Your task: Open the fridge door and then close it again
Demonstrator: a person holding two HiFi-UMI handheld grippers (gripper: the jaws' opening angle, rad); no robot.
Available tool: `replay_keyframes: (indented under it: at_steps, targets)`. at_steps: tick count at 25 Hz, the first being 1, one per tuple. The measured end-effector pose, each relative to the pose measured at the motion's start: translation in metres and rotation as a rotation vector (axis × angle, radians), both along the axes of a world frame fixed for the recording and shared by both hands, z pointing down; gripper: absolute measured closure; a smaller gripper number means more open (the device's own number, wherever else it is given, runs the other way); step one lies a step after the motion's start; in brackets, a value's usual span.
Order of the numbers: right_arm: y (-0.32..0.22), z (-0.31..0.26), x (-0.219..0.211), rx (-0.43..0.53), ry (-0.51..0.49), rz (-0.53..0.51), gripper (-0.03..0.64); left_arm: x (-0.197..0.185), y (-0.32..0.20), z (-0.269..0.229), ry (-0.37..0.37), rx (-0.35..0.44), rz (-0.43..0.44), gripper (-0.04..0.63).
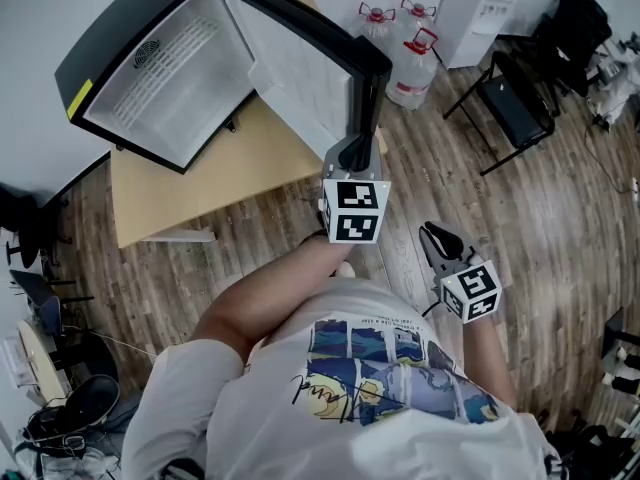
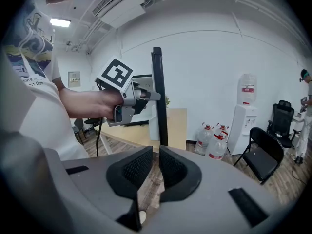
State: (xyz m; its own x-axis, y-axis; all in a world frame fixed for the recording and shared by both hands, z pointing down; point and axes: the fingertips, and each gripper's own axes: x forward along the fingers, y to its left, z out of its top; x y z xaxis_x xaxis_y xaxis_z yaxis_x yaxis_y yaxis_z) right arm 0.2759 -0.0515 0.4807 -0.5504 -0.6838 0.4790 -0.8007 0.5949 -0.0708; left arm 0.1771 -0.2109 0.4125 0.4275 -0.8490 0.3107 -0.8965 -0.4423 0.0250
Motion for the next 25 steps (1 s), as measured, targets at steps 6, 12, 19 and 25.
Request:
replay_keyframes:
  at_steps: [6, 12, 19, 25]
  targets:
    - [-0.004, -0.001, 0.002, 0.000, 0.001, 0.005, 0.575, 0.007, -0.009, -0.002, 0.003, 0.001, 0.014, 0.554]
    - [-0.006, -0.002, 0.002, 0.000, 0.002, 0.011, 0.575, 0.010, -0.015, -0.001, -0.002, 0.003, 0.021, 0.555]
    - [-0.003, 0.000, 0.008, -0.002, -0.004, 0.024, 0.575, 0.016, -0.017, -0.002, -0.003, 0.000, 0.020, 0.557]
    - [0.001, 0.001, 0.011, -0.008, -0.008, 0.035, 0.575, 0.020, -0.020, -0.003, -0.009, -0.002, 0.021, 0.557]
